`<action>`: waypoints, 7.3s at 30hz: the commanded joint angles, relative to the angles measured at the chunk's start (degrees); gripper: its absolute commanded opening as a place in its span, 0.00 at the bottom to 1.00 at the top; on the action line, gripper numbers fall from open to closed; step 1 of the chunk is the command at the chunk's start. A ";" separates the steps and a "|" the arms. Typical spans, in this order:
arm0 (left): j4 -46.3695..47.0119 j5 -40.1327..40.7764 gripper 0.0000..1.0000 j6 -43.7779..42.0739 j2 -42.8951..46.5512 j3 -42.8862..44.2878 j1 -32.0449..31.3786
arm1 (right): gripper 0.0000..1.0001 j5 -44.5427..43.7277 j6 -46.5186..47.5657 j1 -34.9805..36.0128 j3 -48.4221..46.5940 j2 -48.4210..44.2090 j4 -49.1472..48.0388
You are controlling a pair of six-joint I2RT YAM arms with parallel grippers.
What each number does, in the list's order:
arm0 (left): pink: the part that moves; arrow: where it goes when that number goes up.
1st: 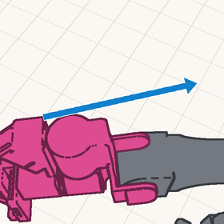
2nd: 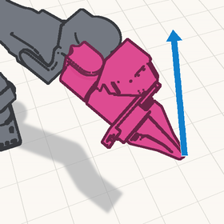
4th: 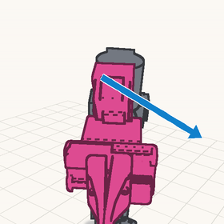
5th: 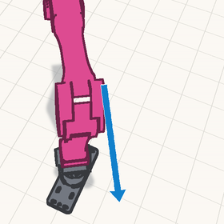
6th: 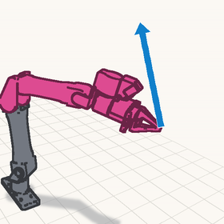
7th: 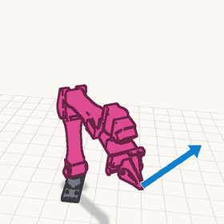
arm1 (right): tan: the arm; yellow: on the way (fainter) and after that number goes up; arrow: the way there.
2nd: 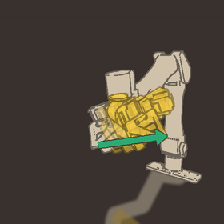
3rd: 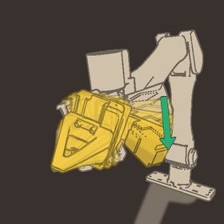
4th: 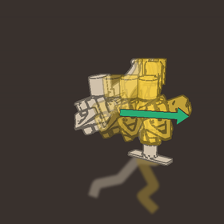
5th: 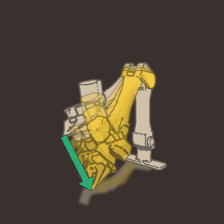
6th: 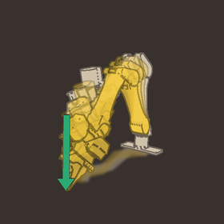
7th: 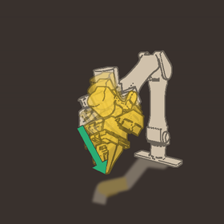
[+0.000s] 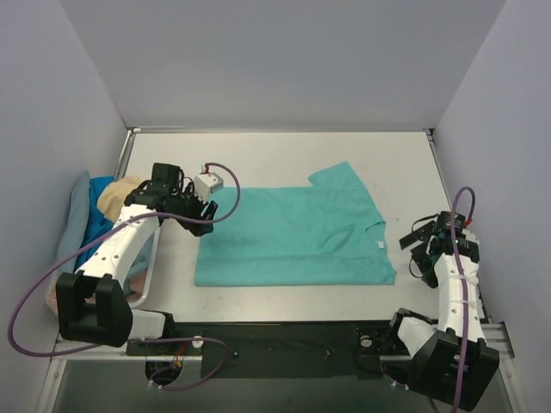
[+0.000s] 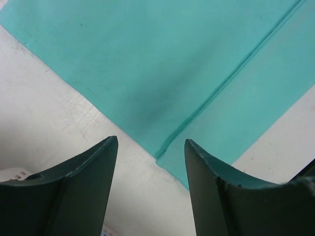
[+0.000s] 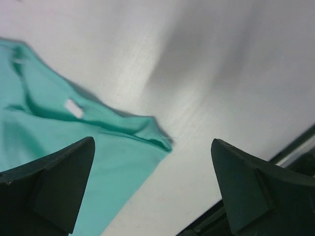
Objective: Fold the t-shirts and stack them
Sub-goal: Grap the side of the flattened tshirt furthest away from the robot with both arms, then fold the other side of the tshirt into a rectangle, then rotate the tshirt 90 degrees, then grab the bottom of the folded rectangular tshirt with both arms
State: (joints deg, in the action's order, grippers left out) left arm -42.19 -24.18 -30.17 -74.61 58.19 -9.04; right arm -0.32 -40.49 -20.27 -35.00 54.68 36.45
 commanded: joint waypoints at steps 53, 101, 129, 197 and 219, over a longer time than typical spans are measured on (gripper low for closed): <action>-22.41 -1.30 0.63 -11.92 -66.63 73.20 2.10 | 0.00 5.94 32.93 26.42 -86.38 78.66 11.10; -11.32 1.42 0.00 -14.47 -24.27 12.73 0.69 | 0.00 6.47 18.43 28.71 -20.99 34.19 -1.47; -24.54 -6.39 0.48 -23.02 -23.29 26.45 -0.79 | 0.00 4.62 16.85 24.32 -23.09 28.20 0.83; -16.23 -6.39 0.46 -14.78 -6.61 2.80 -7.13 | 0.04 24.58 -2.58 16.67 -98.44 86.87 -7.16; 17.40 -14.32 0.72 -54.29 -8.97 -12.13 -26.55 | 0.92 47.25 75.76 41.26 5.00 -4.21 -25.56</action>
State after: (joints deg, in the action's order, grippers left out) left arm -33.34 -38.26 -78.78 -81.80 46.85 -33.56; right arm 37.23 8.25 17.23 -39.16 57.98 13.04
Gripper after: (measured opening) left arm 0.713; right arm 0.887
